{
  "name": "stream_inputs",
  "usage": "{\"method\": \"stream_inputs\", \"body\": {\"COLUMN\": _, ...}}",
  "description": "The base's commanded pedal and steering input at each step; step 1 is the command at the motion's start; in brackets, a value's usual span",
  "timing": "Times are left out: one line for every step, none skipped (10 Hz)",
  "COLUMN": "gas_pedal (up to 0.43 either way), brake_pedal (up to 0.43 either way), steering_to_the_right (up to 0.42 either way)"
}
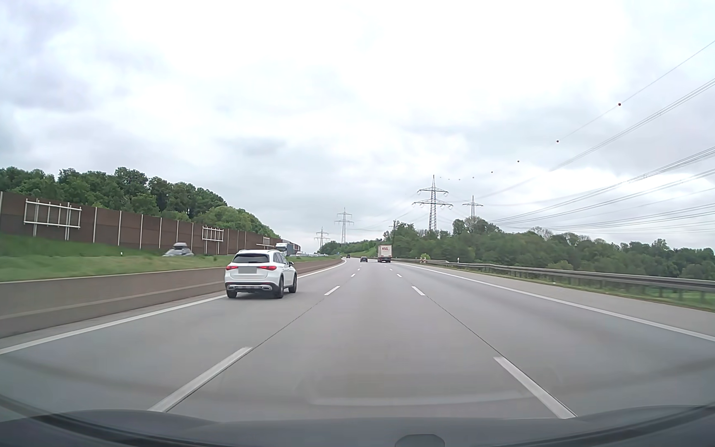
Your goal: Follow the waypoints while adhering to traffic rules and regulations
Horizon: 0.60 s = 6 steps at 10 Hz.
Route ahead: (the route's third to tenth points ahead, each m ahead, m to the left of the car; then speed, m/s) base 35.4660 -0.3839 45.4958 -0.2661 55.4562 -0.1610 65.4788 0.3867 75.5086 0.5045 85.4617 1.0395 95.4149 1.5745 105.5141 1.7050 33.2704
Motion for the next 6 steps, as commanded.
{"method": "stream_inputs", "body": {"gas_pedal": 0.370, "brake_pedal": 0.000, "steering_to_the_right": -0.002}}
{"method": "stream_inputs", "body": {"gas_pedal": 0.370, "brake_pedal": 0.000, "steering_to_the_right": -0.003}}
{"method": "stream_inputs", "body": {"gas_pedal": 0.370, "brake_pedal": 0.000, "steering_to_the_right": -0.002}}
{"method": "stream_inputs", "body": {"gas_pedal": 0.370, "brake_pedal": 0.000, "steering_to_the_right": -0.003}}
{"method": "stream_inputs", "body": {"gas_pedal": 0.370, "brake_pedal": 0.000, "steering_to_the_right": -0.002}}
{"method": "stream_inputs", "body": {"gas_pedal": 0.370, "brake_pedal": 0.000, "steering_to_the_right": -0.003}}
